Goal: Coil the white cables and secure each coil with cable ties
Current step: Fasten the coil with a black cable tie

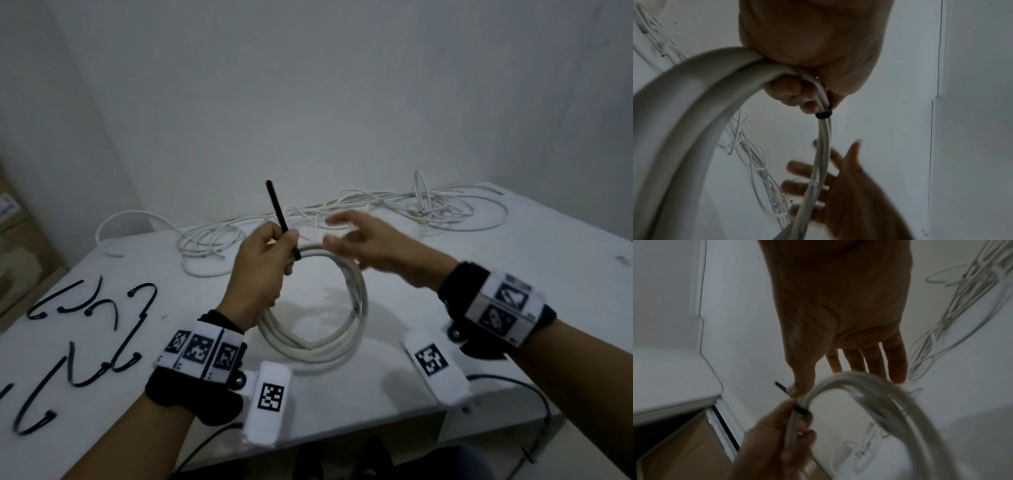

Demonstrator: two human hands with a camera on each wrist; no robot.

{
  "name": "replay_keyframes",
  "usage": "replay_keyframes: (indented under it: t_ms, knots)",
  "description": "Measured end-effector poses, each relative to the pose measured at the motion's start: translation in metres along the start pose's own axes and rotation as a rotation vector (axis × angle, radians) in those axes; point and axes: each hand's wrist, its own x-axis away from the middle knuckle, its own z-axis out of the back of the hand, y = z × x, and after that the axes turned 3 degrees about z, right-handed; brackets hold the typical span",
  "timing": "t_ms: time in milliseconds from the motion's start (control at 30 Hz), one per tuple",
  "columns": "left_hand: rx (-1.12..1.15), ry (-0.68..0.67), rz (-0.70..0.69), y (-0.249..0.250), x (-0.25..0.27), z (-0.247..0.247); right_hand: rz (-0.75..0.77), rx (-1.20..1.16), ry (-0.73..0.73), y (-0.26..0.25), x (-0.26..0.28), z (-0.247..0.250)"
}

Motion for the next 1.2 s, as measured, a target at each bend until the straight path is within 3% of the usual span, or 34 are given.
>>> replay_keyframes:
  t_ms: [67, 367, 433, 567, 700, 867, 1067, 1200]
  knots:
    - [0.045, 0.005, 0.061, 0.003, -0.006, 0.003, -0.029, 0.076, -0.038, 0.022, 0.013, -0.007]
    - [0.078, -0.070, 0.231, -0.008, -0.001, -0.019, -0.151, -0.187, 0.113, 0.046, 0.036, 0.006]
    - [-0.002, -0.088, 0.253, -0.013, -0.005, -0.029, -0.199, -0.210, 0.115, 0.051, 0.039, 0.018]
    - [-0.265, -0.258, 0.293, -0.024, -0.008, -0.056, -0.357, -0.184, 0.111, 0.068, 0.050, 0.051]
    - [-0.307, -0.387, 0.311, -0.026, -0.012, -0.090, -0.473, -0.097, 0.092, 0.083, 0.053, 0.079]
    - [-0.426, -0.402, 0.162, -0.021, -0.042, -0.116, -0.555, 0.203, -0.053, 0.092, 0.039, 0.103]
    - [-0.689, -0.367, -0.079, -0.009, -0.114, -0.112, -0.417, 0.393, -0.001, 0.091, -0.023, 0.149]
    - [-0.925, -0.395, -0.138, -0.015, -0.165, -0.100, -0.326, 0.463, -0.125, 0.103, -0.094, 0.136]
